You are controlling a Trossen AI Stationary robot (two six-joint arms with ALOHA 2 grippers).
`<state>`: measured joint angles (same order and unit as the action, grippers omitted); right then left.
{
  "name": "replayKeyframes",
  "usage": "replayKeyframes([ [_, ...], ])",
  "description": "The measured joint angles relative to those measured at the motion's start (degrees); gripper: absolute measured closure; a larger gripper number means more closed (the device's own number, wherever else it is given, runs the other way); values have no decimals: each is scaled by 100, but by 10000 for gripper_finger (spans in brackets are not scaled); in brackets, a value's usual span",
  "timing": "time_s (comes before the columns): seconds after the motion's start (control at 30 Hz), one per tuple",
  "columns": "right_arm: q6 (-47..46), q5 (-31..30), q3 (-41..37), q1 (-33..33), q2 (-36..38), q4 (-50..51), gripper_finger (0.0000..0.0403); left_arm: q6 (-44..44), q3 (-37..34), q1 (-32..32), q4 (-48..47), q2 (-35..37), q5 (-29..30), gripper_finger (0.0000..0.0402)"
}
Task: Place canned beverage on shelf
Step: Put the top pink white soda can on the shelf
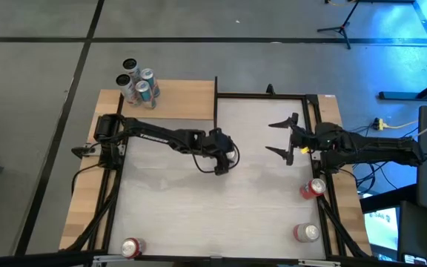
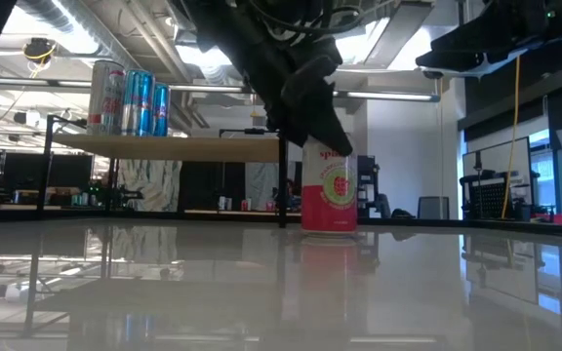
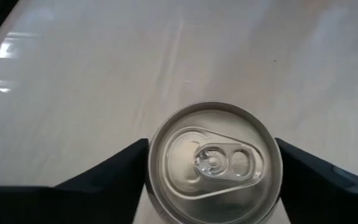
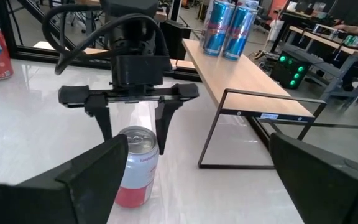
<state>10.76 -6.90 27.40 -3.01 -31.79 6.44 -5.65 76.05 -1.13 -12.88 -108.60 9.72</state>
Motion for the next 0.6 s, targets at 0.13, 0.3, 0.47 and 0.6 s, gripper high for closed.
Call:
replayKeyframes([
  [0.13,1,0,0,0,2,3,15,129,0,20,-84,55,-44,138],
  [0.3,1,-1,0,0,1,5,15,155,182,80,-839,404,-50,138],
  [0.47,1,0,0,0,2,14,15,174,604,140,-1660,1002,102,138],
  [0.6,1,0,0,0,2,13,15,177,1009,143,-2544,1474,366,138],
])
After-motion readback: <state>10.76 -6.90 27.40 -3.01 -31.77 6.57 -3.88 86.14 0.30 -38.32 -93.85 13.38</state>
